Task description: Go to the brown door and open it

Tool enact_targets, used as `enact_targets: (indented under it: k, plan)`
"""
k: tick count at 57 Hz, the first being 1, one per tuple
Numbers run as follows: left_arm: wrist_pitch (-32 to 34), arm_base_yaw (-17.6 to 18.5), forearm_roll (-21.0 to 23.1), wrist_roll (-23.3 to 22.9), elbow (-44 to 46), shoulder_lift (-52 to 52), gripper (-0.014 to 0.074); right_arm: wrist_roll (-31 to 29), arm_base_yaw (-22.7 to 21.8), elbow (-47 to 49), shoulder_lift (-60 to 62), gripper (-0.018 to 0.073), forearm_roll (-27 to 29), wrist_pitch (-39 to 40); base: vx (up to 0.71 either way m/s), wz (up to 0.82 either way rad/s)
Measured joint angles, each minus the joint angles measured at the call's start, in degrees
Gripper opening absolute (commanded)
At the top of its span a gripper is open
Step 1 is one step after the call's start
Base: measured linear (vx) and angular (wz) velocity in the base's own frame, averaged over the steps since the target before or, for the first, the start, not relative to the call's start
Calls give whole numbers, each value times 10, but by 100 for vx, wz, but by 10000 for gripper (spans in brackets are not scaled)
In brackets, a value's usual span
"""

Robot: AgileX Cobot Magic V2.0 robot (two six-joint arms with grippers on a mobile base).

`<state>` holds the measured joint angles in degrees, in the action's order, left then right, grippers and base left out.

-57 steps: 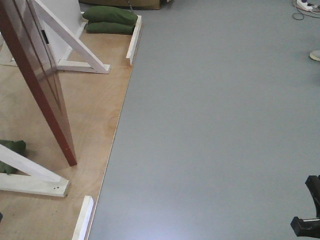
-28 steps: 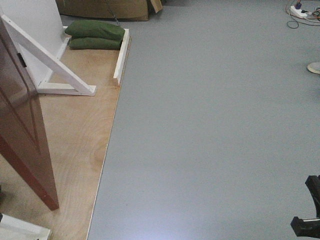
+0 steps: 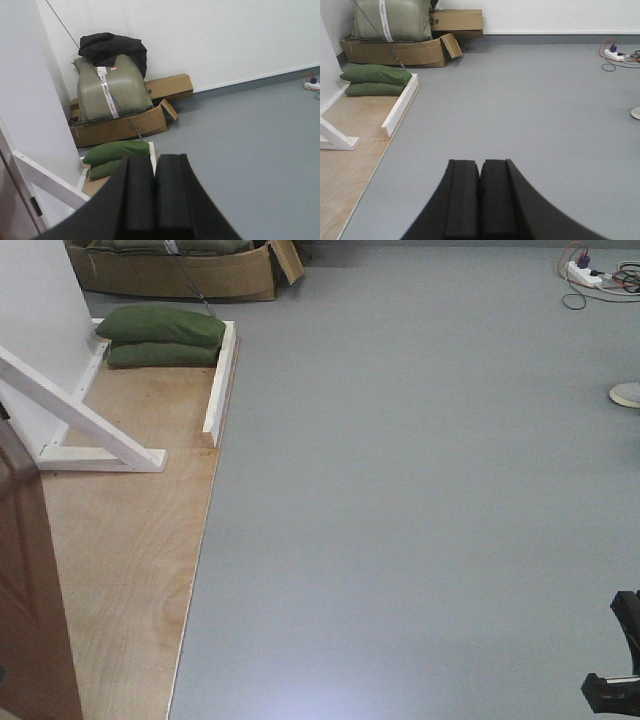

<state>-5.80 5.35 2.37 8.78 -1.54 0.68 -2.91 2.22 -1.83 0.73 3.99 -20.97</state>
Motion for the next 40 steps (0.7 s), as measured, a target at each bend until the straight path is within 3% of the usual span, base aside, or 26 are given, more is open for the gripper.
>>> enact_targets:
  k: [40]
  plan:
    - [0, 0, 0, 0, 0, 0, 21, 0, 0, 0, 0, 0, 0, 0, 10, -2]
